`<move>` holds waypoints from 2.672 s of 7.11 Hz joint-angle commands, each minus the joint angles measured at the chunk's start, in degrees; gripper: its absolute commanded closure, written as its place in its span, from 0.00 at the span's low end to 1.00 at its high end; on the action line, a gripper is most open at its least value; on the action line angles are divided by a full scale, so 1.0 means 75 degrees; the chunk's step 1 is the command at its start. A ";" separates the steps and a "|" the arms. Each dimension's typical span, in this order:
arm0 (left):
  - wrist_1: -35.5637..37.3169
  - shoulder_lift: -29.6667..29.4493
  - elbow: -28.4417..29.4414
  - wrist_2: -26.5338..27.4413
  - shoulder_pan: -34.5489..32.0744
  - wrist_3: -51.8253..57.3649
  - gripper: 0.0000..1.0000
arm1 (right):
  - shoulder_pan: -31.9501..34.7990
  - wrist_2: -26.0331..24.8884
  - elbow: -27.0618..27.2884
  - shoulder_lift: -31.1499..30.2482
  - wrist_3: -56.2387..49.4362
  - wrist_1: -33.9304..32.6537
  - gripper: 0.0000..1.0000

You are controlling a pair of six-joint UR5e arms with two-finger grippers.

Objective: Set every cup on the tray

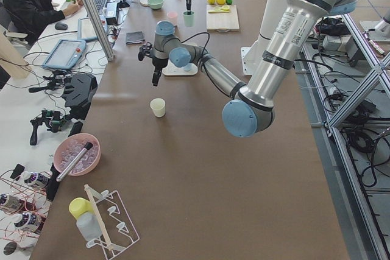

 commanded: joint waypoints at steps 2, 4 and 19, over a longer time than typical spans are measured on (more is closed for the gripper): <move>-0.1253 0.0031 0.1572 -0.0374 -0.0749 0.1066 0.02 | -0.0679 -0.0833 -0.0649 0.1033 0.0108 -0.0587 1.00; -0.1911 0.0194 0.1682 -0.0386 -0.0551 0.0368 0.02 | -0.0984 -0.1173 -0.0850 0.1070 0.0120 -0.0529 1.00; -0.2630 0.1145 0.1178 -0.0573 0.0458 -0.0457 1.00 | -0.1254 -0.1467 -0.1672 0.1691 0.0865 -0.0189 0.01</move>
